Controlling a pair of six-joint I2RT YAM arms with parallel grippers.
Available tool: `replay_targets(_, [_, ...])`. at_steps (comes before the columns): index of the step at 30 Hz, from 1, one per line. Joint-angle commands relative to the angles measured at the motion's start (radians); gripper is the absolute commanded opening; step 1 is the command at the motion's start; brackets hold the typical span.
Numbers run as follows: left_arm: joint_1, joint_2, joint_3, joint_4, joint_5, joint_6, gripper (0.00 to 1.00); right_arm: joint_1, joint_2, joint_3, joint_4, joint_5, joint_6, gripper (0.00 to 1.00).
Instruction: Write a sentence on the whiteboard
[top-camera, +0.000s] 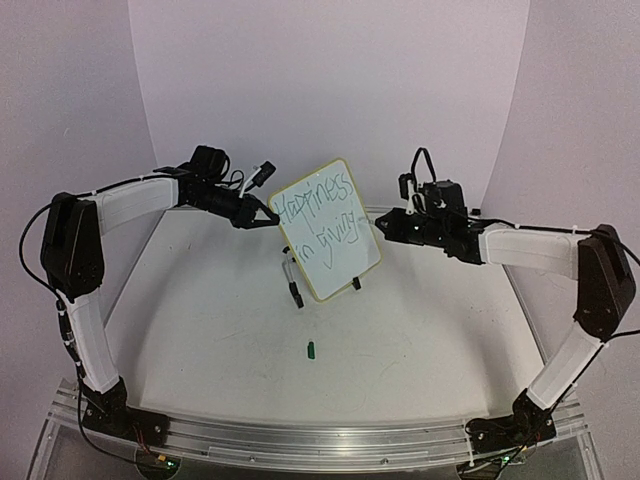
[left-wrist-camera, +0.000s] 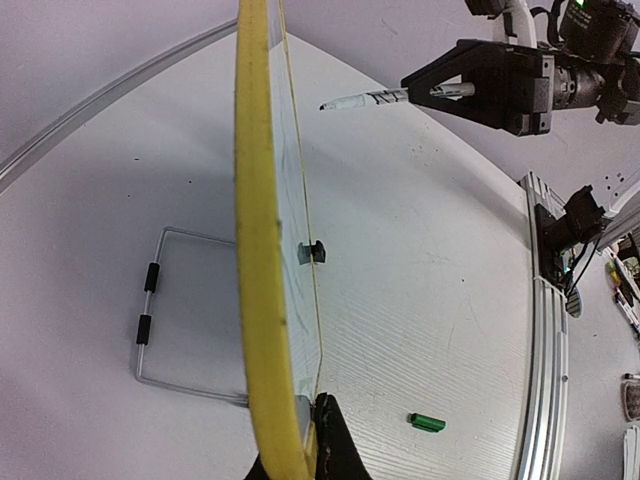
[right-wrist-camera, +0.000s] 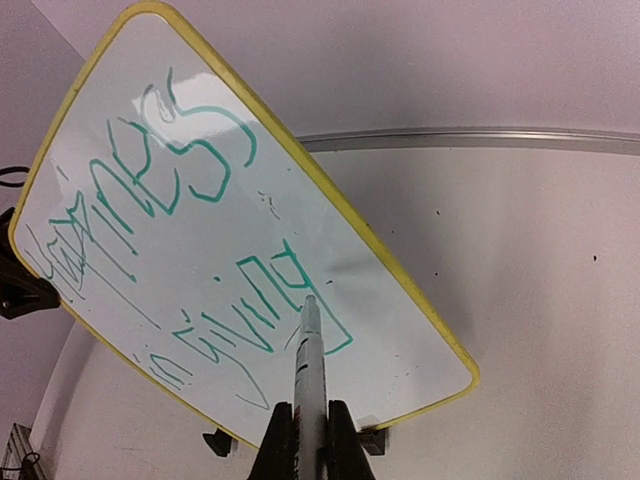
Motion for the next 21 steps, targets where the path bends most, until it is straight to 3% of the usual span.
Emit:
replay_targets(1, [-0.012, -0.013, -0.023, -0.040, -0.027, 0.033, 0.00, -0.005, 0.036, 0.041, 0.014, 0.030, 0.012, 0.00])
replay_targets(21, [-0.012, -0.011, -0.023, -0.039, -0.026, 0.030, 0.00, -0.011, 0.082, 0.081, 0.014, 0.042, 0.005, 0.00])
